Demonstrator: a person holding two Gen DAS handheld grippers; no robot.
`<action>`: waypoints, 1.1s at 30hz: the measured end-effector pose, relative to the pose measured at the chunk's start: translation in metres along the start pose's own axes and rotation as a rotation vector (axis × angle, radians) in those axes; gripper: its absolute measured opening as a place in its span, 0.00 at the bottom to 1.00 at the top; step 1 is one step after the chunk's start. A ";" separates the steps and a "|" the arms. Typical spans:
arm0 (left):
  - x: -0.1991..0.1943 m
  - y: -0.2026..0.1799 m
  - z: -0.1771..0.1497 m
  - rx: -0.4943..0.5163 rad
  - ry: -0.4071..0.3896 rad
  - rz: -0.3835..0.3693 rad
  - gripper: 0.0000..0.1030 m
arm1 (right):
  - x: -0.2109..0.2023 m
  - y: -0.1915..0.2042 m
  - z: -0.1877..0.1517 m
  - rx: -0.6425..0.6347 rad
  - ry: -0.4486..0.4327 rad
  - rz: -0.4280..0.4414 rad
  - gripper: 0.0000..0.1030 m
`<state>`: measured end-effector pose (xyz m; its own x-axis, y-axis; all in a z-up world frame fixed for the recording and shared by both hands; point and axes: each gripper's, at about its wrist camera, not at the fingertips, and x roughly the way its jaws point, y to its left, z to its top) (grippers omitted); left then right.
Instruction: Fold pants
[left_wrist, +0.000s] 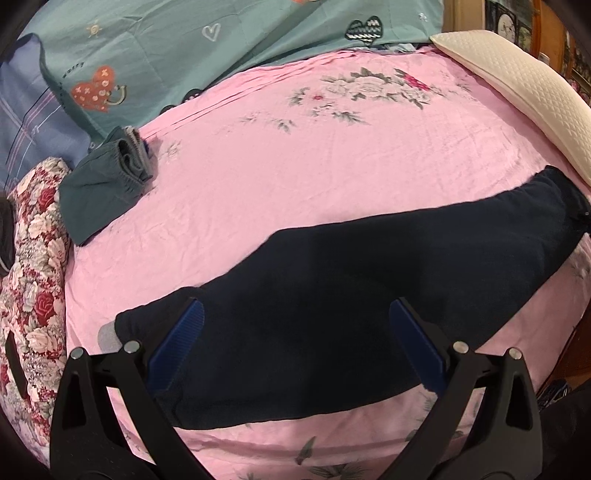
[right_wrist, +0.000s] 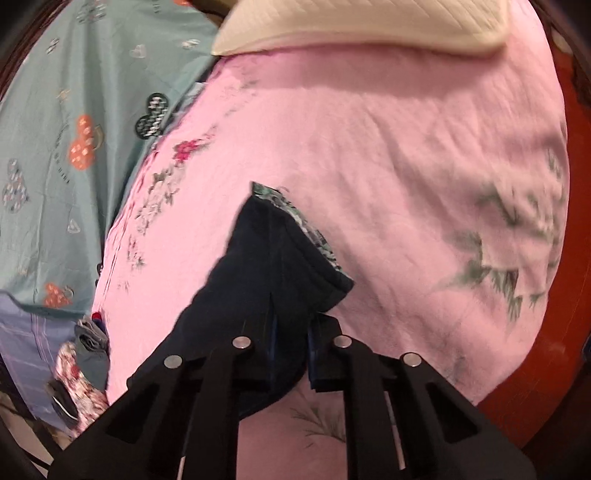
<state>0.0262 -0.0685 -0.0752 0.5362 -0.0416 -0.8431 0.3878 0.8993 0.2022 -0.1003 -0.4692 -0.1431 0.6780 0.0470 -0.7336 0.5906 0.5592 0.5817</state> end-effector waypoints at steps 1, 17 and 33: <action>0.000 0.006 0.000 -0.014 -0.001 0.009 0.98 | -0.007 0.014 0.001 -0.051 -0.024 0.007 0.12; 0.005 0.117 -0.057 -0.343 0.067 0.128 0.98 | 0.063 0.224 -0.210 -1.323 0.143 0.059 0.12; 0.014 0.128 -0.084 -0.384 0.091 0.070 0.98 | 0.040 0.232 -0.236 -1.499 0.209 0.084 0.43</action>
<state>0.0203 0.0825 -0.1026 0.4759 0.0486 -0.8781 0.0353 0.9966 0.0744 -0.0400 -0.1421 -0.1202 0.5376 0.1613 -0.8276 -0.5107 0.8433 -0.1674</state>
